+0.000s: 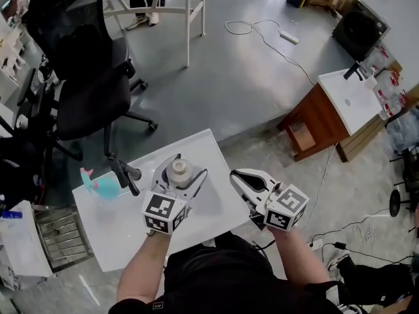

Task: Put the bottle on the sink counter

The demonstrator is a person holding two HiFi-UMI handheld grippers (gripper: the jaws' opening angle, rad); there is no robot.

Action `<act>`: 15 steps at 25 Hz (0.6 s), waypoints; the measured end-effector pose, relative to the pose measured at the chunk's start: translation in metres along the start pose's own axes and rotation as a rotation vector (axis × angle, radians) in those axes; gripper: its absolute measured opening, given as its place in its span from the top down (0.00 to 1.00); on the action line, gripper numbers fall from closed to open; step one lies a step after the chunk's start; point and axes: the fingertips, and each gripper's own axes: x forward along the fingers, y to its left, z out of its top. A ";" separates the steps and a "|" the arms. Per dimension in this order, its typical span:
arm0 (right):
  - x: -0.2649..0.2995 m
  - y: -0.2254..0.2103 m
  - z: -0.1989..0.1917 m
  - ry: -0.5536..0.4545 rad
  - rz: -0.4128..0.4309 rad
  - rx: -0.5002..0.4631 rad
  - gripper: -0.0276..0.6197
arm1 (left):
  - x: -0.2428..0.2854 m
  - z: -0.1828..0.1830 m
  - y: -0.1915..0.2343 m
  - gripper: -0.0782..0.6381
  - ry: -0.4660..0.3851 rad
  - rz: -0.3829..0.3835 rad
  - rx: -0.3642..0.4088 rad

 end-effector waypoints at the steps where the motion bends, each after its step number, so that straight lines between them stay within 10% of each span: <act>1: 0.000 -0.004 -0.002 0.002 0.000 0.006 0.93 | 0.007 -0.005 0.002 0.43 0.009 0.002 -0.001; 15: 0.011 -0.064 -0.053 0.095 0.017 0.074 0.93 | 0.104 -0.071 0.024 0.43 0.083 0.002 -0.046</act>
